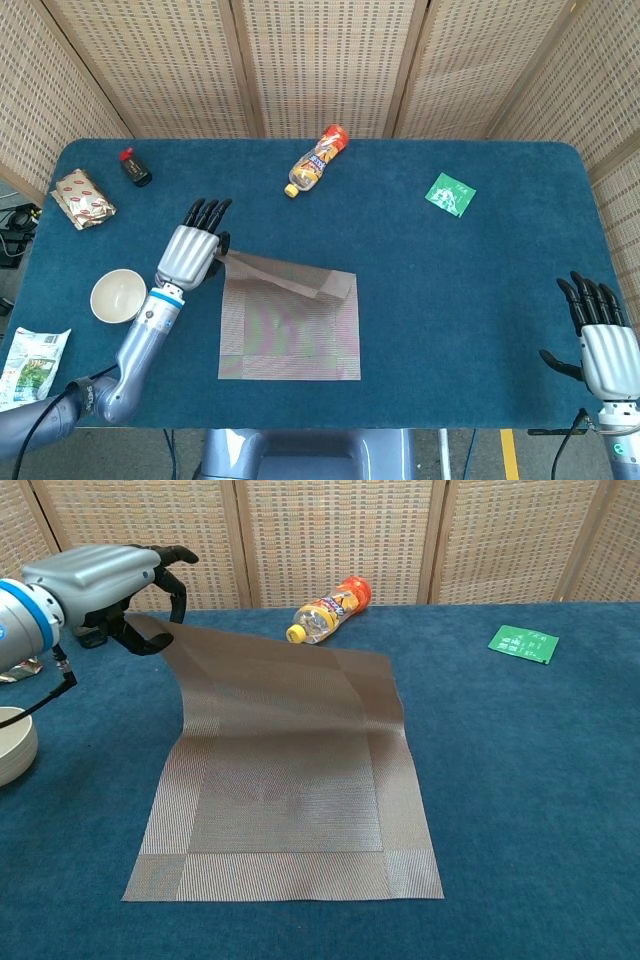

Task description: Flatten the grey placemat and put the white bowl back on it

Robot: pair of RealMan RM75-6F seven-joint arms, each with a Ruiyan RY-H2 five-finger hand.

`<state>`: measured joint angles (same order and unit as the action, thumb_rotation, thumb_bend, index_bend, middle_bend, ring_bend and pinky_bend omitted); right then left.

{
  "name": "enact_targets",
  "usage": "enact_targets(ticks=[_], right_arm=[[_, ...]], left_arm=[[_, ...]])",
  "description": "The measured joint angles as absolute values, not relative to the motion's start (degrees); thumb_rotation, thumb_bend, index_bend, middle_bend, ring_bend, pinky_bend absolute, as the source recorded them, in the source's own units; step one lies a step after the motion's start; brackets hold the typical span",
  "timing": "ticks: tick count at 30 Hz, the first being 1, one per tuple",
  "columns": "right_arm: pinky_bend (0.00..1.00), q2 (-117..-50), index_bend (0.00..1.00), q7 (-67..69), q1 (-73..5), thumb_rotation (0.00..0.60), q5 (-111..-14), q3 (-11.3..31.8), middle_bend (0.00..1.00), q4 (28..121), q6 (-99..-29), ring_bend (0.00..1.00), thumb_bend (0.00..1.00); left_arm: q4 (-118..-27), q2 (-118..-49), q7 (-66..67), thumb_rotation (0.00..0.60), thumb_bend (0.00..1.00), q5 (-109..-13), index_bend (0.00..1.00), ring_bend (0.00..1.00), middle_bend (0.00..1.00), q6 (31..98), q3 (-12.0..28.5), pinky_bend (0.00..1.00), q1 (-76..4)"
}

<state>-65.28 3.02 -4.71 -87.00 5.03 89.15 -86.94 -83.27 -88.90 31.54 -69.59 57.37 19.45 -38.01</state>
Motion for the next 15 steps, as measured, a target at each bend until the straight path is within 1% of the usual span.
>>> enact_targets(ticks=[5, 10, 15], right_arm=[[0.00, -65.6, 0.01, 1.9, -5.2, 0.600, -85.6, 5.3, 0.00, 88.9, -85.4, 0.00, 0.10], [0.00, -65.9, 0.01, 1.3, -5.7, 0.600, -84.1, 5.8, 0.00, 88.5, -84.3, 0.00, 0.10], [0.00, -66.5, 0.01, 0.6, -6.2, 0.600, -83.3, 6.1, 0.00, 87.9, -83.3, 0.00, 0.10]], left_arm=[[-75.4, -92.0, 30.8, 0.600, 0.50, -65.0, 0.66, 0.00, 0.00, 54.7, 21.1, 0.00, -41.9], [-67.3, -95.3, 30.2, 0.600, 0.48, -61.4, 0.59, 0.00, 0.00, 52.4, 22.0, 0.00, -45.4], [-59.7, -98.8, 30.3, 0.600, 0.48, -59.0, 0.61, 0.00, 0.00, 50.2, 22.0, 0.00, -48.7]])
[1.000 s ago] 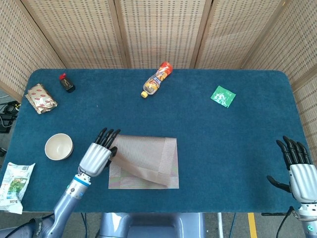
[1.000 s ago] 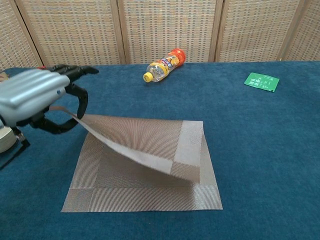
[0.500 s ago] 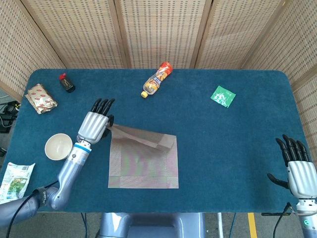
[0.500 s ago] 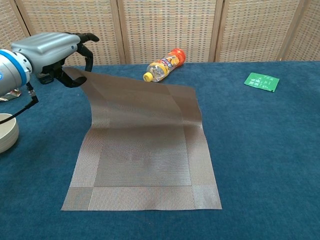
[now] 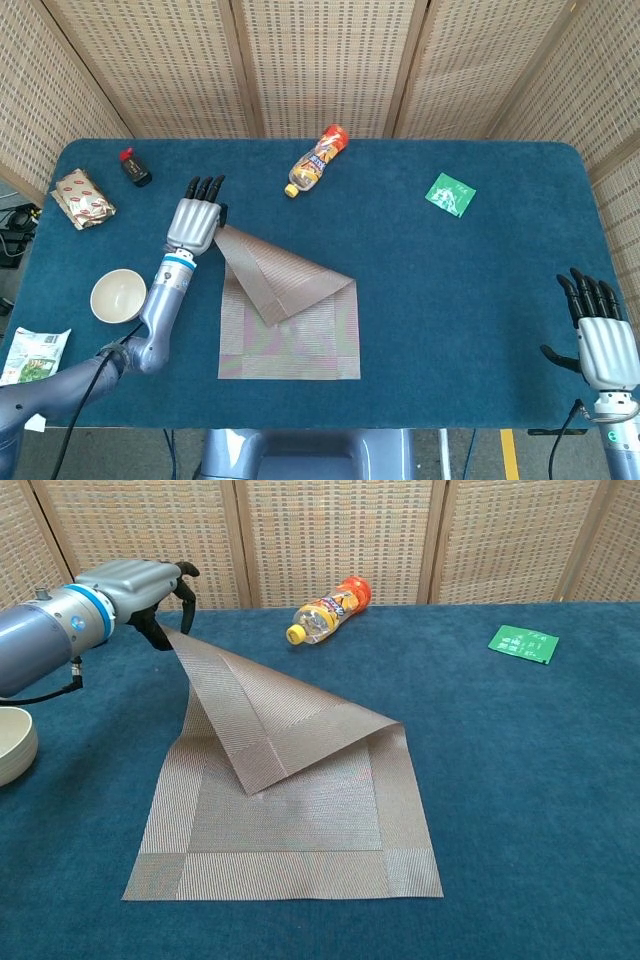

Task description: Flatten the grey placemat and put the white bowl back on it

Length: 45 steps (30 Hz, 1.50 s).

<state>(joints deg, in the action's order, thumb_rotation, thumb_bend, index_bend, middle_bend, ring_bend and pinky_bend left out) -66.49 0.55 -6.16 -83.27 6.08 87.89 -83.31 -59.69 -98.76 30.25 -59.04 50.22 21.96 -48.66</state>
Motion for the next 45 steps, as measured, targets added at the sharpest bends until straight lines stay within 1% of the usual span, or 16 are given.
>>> enact_targets(ticks=[9, 14, 16, 18, 19, 20, 21, 22, 23, 25, 26, 29, 36, 42, 45], right_arm=[[0.00, -67.4, 0.01, -1.0, -6.6, 0.600, -82.1, 6.4, 0.00, 87.1, -82.5, 0.00, 0.10], [0.00, -68.4, 0.01, -3.0, -7.2, 0.600, -81.1, 6.5, 0.00, 86.3, -81.2, 0.00, 0.10], [0.00, -68.9, 0.01, -3.8, -7.5, 0.600, -80.5, 6.6, 0.00, 86.0, -80.7, 0.00, 0.10], [0.00, -69.2, 0.01, -4.2, -7.6, 0.600, -80.3, 6.6, 0.00, 85.8, -80.5, 0.00, 0.10], [0.00, -69.3, 0.01, -4.4, -7.7, 0.600, -80.2, 6.6, 0.00, 85.7, -80.4, 0.00, 0.10], [0.00, -69.4, 0.01, -4.5, -7.7, 0.600, -80.2, 6.6, 0.00, 85.6, -80.3, 0.00, 0.10], [0.00, -69.5, 0.01, -4.6, -7.8, 0.600, -80.1, 6.6, 0.00, 85.6, -80.2, 0.00, 0.10], [0.00, -69.6, 0.01, -4.7, -7.9, 0.600, -80.0, 6.6, 0.00, 85.5, -80.0, 0.00, 0.10], [0.00, -69.6, 0.01, -4.8, -7.9, 0.600, -79.9, 6.6, 0.00, 85.4, -79.9, 0.00, 0.10], [0.00, -69.7, 0.01, -4.9, -8.0, 0.600, -79.7, 6.6, 0.00, 85.2, -79.7, 0.00, 0.10], [0.00, -69.8, 0.01, -4.9, -8.1, 0.600, -79.6, 6.6, 0.00, 85.2, -79.6, 0.00, 0.10], [0.00, -69.8, 0.01, -4.8, -8.1, 0.600, -79.7, 6.5, 0.00, 85.1, -79.5, 0.00, 0.10], [0.00, -69.7, 0.01, -4.8, -8.0, 0.600, -80.7, 6.1, 0.00, 85.6, -80.2, 0.00, 0.10], [0.00, -69.6, 0.01, -4.6, -7.9, 0.600, -81.4, 5.6, 0.00, 86.0, -80.5, 0.00, 0.10], [0.00, -69.6, 0.01, -4.5, -7.9, 0.600, -82.0, 5.3, 0.00, 86.1, -80.4, 0.00, 0.10]], left_arm=[[-50.6, -103.4, 28.7, 0.600, 0.48, -57.6, 0.63, 0.00, 0.00, 47.0, 21.7, 0.00, -52.8], [-42.7, -106.8, 27.4, 0.600, 0.48, -56.0, 0.63, 0.00, 0.00, 43.5, 22.4, 0.00, -56.1], [-38.7, -108.5, 27.0, 0.600, 0.48, -55.0, 0.61, 0.00, 0.00, 41.8, 22.8, 0.00, -57.6], [-35.3, -109.9, 26.6, 0.600, 0.48, -54.4, 0.58, 0.00, 0.00, 40.4, 23.0, 0.00, -58.7], [-33.2, -110.8, 26.2, 0.600, 0.47, -54.1, 0.53, 0.00, 0.00, 39.5, 23.1, 0.00, -59.4], [-31.9, -111.5, 25.9, 0.600, 0.45, -53.9, 0.46, 0.00, 0.00, 38.9, 23.1, 0.00, -59.8], [-30.7, -112.1, 25.6, 0.600, 0.41, -53.7, 0.35, 0.00, 0.00, 38.3, 23.1, 0.00, -60.2], [-29.2, -112.8, 25.0, 0.600, 0.37, -53.7, 0.27, 0.00, 0.00, 37.7, 23.1, 0.00, -60.6], [-28.3, -113.2, 24.4, 0.600, 0.31, -53.8, 0.15, 0.00, 0.00, 37.2, 23.0, 0.00, -60.8], [-26.7, -113.8, 23.0, 0.600, 0.24, -54.3, 0.03, 0.00, 0.00, 36.7, 22.6, 0.00, -61.1], [-26.3, -114.0, 22.3, 0.600, 0.22, -54.8, 0.00, 0.00, 0.00, 36.6, 22.3, 0.00, -61.1], [-25.6, -114.0, 20.0, 0.600, 0.19, -56.6, 0.00, 0.00, 0.00, 37.4, 21.4, 0.00, -60.9], [-26.2, -112.1, 14.1, 0.600, 0.18, -60.0, 0.00, 0.00, 0.00, 41.1, 20.3, 0.00, -59.4], [-32.1, -108.5, 11.5, 0.600, 0.19, -61.8, 0.00, 0.00, 0.00, 44.6, 19.7, 0.00, -57.1], [-37.7, -105.6, 11.4, 0.600, 0.19, -62.7, 0.00, 0.00, 0.00, 46.5, 18.9, 0.00, -55.1]])
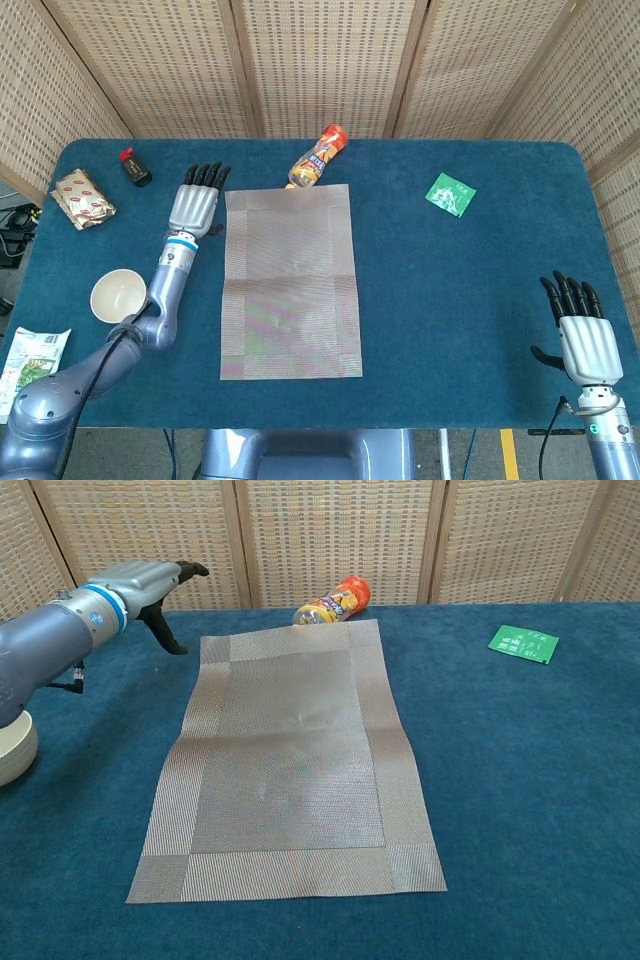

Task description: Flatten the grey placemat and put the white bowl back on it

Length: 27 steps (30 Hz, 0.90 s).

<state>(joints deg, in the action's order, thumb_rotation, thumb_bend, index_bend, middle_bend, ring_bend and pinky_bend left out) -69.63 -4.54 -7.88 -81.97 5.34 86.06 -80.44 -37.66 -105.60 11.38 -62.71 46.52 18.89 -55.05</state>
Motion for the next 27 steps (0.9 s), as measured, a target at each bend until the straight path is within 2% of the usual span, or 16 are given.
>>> enact_targets(ticks=[9, 16, 22, 27], right_arm=[[0.00, -69.9, 0.01, -4.9, -7.9, 0.600, -84.1, 4.2, 0.00, 86.5, -80.9, 0.00, 0.10], [0.00, -70.0, 0.01, -5.2, -7.6, 0.600, -86.2, 2.9, 0.00, 86.9, -81.6, 0.00, 0.08], [0.00, -70.2, 0.01, -5.1, -7.7, 0.600, -88.5, 2.0, 0.00, 86.9, -81.9, 0.00, 0.05], [0.00, -71.0, 0.01, -4.9, -7.9, 0.600, -90.4, 1.1, 0.00, 86.2, -82.1, 0.00, 0.03]], left_arm=[[-63.0, -93.1, 14.0, 0.600, 0.20, -65.9, 0.00, 0.00, 0.00, 57.3, 14.7, 0.00, -45.1], [-83.7, -82.2, 18.0, 0.600, 0.20, -69.2, 0.00, 0.00, 0.00, 69.2, 8.0, 0.00, -33.4], [-92.8, -76.5, 21.2, 0.600, 0.20, -73.0, 0.00, 0.00, 0.00, 78.7, 1.1, 0.00, -24.3], [-97.2, -74.2, 22.9, 0.600, 0.20, -77.8, 0.00, 0.00, 0.00, 86.2, -2.8, 0.00, -18.2]])
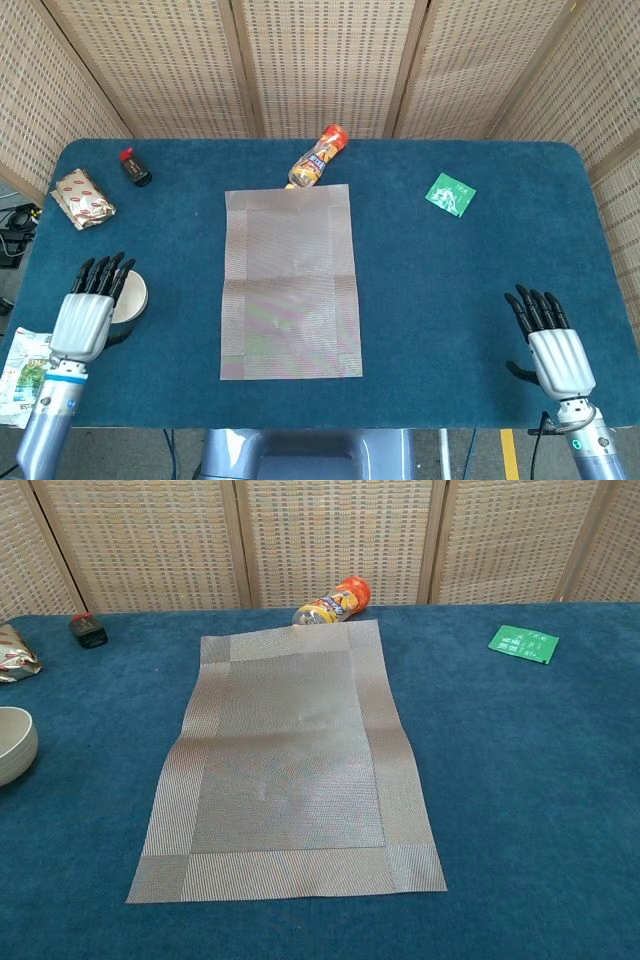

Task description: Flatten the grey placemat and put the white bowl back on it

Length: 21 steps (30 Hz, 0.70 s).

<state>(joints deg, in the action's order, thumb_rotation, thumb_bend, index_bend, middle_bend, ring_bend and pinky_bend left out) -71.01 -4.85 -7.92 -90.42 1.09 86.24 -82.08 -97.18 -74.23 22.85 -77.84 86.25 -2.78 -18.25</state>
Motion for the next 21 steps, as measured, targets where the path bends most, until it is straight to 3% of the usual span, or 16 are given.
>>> enact_targets(ticks=[6, 21], right_arm=[[0.00, -73.1, 0.02, -6.9, -8.5, 0.600, -94.2, -0.5, 0.00, 85.9, -82.0, 0.00, 0.03], [0.00, -85.4, 0.02, -16.5, -13.2, 0.600, -98.8, -2.5, 0.00, 89.0, -74.1, 0.00, 0.02]], left_arm=[[-98.7, -71.5, 22.3, 0.600, 0.20, -84.5, 0.00, 0.00, 0.00, 92.6, -6.8, 0.00, -12.4], [-98.6, -70.7, 20.2, 0.600, 0.21, -87.9, 0.00, 0.00, 0.00, 92.3, -5.4, 0.00, -9.7]])
